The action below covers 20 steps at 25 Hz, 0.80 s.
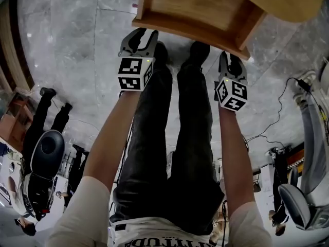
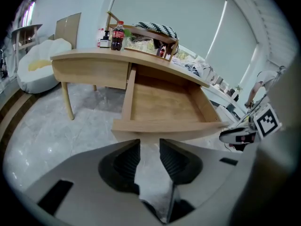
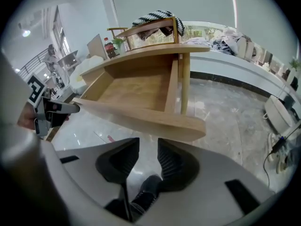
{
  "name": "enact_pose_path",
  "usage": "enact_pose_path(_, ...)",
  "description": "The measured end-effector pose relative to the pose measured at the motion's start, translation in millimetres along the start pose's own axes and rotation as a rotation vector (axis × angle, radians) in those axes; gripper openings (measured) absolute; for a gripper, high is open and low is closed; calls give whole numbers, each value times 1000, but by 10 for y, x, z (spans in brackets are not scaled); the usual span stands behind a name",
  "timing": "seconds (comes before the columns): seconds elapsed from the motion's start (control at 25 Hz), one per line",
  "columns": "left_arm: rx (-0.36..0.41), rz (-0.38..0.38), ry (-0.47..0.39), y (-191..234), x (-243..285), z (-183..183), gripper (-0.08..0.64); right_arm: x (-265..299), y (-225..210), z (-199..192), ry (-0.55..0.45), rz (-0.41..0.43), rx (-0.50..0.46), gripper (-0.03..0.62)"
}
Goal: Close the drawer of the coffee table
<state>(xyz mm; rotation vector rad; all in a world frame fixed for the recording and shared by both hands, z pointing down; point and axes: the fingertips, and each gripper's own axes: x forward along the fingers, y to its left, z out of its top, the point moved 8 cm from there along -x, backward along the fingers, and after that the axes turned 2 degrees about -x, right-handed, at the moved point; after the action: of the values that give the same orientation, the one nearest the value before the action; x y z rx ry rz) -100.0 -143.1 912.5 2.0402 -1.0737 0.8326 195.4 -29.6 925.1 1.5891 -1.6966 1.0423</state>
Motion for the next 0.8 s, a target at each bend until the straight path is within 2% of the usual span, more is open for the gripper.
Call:
enact_pose_path(0.12,-15,27,-23,20,16,-8,138,33,-1,-21,-20,-31,52,155)
enact_pose_path(0.28,-22,21,-42,52,17,5,138,72,30,53,-59,-54,79,160)
enact_pose_path(0.8,-10,12,-15,74,-27,-14,141,59,93,49,-62,-74,166,158)
